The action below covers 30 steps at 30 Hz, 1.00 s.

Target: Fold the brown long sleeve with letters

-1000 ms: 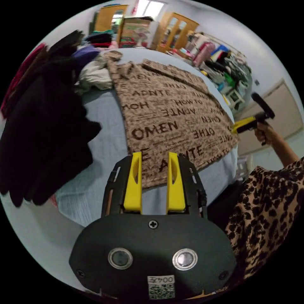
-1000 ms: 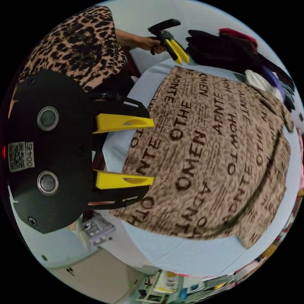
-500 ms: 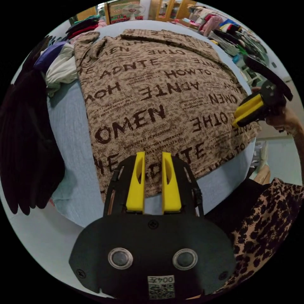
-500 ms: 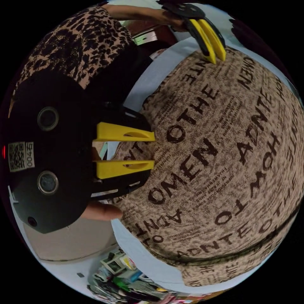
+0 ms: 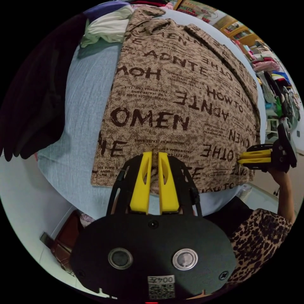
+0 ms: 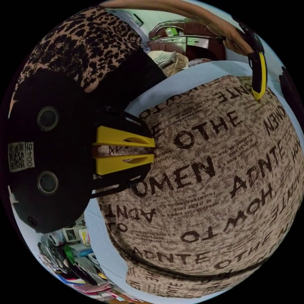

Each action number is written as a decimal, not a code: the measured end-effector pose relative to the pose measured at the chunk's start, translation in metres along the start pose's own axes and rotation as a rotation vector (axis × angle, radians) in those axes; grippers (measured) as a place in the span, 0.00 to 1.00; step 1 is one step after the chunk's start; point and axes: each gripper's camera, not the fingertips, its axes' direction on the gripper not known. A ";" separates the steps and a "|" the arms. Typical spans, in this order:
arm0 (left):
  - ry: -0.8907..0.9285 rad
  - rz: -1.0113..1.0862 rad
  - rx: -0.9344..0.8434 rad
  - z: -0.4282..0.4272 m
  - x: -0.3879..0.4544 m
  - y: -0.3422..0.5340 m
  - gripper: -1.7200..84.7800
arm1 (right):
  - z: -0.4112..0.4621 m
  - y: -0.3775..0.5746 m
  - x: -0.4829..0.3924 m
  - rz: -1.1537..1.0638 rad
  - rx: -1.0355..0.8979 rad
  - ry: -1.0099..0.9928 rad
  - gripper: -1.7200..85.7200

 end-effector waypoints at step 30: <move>-0.018 0.083 -0.032 0.033 0.000 -0.034 0.04 | -0.011 0.032 -0.041 0.168 -0.041 -0.059 0.06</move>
